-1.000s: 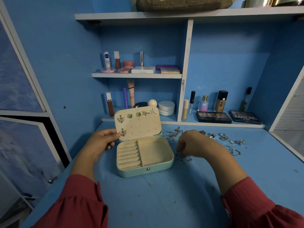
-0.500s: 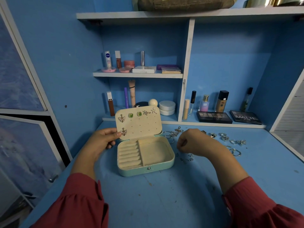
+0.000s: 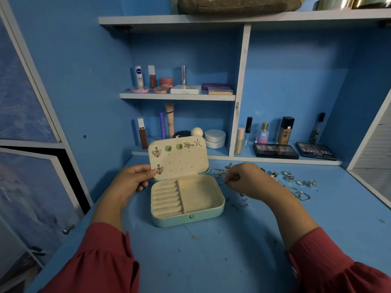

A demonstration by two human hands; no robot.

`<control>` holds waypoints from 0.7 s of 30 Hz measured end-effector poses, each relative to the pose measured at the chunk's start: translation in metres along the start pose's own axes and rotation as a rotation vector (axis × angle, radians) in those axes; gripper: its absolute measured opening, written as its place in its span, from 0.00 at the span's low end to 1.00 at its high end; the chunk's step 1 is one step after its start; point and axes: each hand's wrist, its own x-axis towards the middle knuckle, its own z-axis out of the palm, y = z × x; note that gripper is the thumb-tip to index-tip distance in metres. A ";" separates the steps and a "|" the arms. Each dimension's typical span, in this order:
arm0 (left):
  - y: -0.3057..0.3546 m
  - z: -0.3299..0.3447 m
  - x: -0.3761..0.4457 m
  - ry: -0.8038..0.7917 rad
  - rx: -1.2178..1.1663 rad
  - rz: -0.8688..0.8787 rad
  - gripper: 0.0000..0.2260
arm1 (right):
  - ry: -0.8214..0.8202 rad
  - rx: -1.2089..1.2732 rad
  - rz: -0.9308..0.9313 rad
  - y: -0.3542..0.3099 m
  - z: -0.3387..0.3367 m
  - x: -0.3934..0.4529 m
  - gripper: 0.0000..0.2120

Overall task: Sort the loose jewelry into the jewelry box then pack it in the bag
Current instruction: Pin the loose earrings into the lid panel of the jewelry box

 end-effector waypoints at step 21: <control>0.006 0.000 -0.004 0.004 -0.033 0.029 0.06 | 0.301 0.664 -0.123 -0.105 0.057 0.056 0.14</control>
